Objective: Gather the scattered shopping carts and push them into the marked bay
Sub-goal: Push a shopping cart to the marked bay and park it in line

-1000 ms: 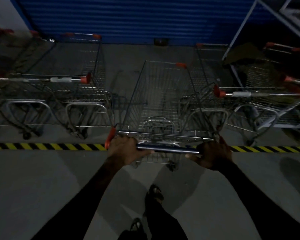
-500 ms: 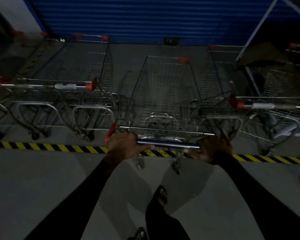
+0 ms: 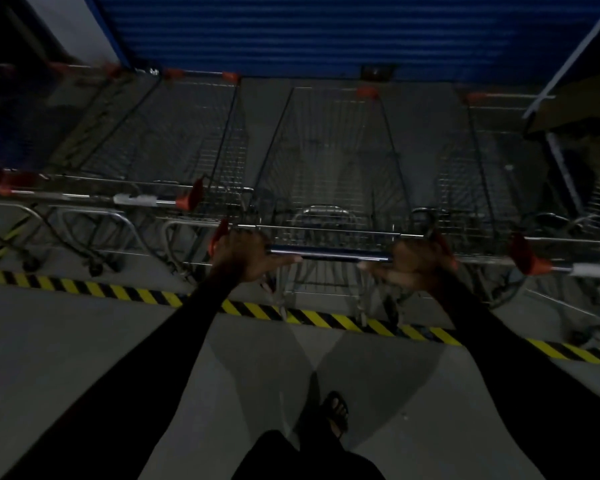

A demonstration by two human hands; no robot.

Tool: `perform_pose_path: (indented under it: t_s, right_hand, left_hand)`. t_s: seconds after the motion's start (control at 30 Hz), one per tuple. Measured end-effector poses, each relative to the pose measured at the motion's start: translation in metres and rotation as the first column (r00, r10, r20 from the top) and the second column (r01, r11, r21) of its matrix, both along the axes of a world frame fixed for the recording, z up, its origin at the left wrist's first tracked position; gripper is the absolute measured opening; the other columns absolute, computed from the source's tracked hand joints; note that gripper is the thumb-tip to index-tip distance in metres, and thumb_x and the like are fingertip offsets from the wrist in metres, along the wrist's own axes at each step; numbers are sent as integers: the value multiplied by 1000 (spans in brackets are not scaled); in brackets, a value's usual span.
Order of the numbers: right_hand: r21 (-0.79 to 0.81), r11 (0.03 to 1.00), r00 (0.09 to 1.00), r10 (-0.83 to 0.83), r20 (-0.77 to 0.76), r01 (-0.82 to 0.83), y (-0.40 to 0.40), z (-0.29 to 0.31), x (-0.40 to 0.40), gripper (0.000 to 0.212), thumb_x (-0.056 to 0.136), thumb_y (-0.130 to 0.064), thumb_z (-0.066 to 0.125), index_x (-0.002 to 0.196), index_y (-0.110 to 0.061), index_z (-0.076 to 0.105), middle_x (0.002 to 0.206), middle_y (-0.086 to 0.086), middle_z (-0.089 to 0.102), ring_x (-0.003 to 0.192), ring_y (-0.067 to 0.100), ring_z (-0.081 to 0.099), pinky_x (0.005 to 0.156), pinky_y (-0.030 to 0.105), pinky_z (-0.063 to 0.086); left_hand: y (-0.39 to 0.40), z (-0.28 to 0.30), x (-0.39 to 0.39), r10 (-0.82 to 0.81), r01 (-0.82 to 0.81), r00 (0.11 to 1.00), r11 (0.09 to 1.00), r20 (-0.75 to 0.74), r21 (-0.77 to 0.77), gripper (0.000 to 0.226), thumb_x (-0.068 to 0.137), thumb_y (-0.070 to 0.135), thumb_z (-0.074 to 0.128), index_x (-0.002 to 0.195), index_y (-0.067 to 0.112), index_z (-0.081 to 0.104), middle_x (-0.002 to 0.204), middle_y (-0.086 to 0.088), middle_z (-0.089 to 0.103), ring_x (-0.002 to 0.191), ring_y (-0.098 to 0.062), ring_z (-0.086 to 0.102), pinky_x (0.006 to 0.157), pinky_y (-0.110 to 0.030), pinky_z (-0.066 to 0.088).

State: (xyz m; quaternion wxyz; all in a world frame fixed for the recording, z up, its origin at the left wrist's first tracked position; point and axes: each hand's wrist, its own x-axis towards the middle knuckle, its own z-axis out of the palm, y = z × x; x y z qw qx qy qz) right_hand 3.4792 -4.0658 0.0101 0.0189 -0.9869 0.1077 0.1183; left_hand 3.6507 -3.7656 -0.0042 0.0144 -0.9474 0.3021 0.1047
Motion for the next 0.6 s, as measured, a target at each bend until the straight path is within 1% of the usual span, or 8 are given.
perform_pose_path:
  t_s: [0.07,0.13,0.17,0.27,0.37,0.47,0.53,0.6]
  right_hand:
    - [22,1000,999,-11,36,11,-5,-4,17,86,81,-101,27,71,-26,67,65,-8,62,77,14,65,92,35,48]
    - [-3,1000,999,-4,47,5,-10,-11,31,102,72,-107,12,91,-31,77,79,-7,73,86,16,72,94,35,51]
    - [-10,1000,999,6,49,-5,-12,-14,38,105,72,-107,9,99,-33,78,85,-6,76,90,16,73,95,35,51]
    - [22,999,997,31,70,-32,-14,-23,55,104,74,-106,9,114,-38,76,98,-7,78,99,15,72,100,35,50]
    - [-81,997,999,11,47,-7,-17,-28,71,106,69,-109,2,105,-41,75,97,-13,77,102,15,71,107,45,46]
    - [-105,994,999,21,47,-16,-14,-32,82,104,71,-108,2,97,-38,75,90,-13,75,93,14,72,99,46,50]
    - [-79,997,999,3,36,0,-12,-33,88,102,71,-108,4,94,-38,74,86,-13,73,86,14,71,94,43,52]
    - [-28,999,999,-31,33,32,-11,-36,94,100,70,-109,7,97,-40,74,87,-14,73,84,12,70,91,42,54]
  left_hand:
    - [-5,3,15,5,-5,1000,1000,-13,-4,101,64,114,24,70,23,67,72,4,66,75,-20,64,94,-45,49]
    - [-7,2,29,-13,14,999,1000,-37,8,101,63,114,21,70,24,65,70,5,61,73,-19,62,80,-39,50]
    - [-7,1,36,-15,16,999,1000,-37,13,105,61,115,19,72,23,68,70,3,62,72,-19,63,75,-37,49]
    - [-6,-5,53,1,-1,1000,1000,11,-17,112,61,115,20,71,17,72,68,-2,67,67,-20,65,76,-36,44]
    - [-2,-5,65,-16,17,999,998,28,-60,104,64,114,23,57,17,58,54,-1,58,55,-16,59,60,-32,47]
    - [3,-5,77,-33,37,997,998,76,-54,102,66,113,22,58,18,60,51,2,54,51,-13,57,47,-27,39]
    - [7,-3,82,-37,42,996,998,78,-55,99,68,112,25,60,19,60,53,4,55,53,-11,56,47,-24,32]
    - [7,1,89,-44,47,997,997,66,-53,96,69,110,29,66,20,64,60,5,60,60,-11,56,53,-24,36]
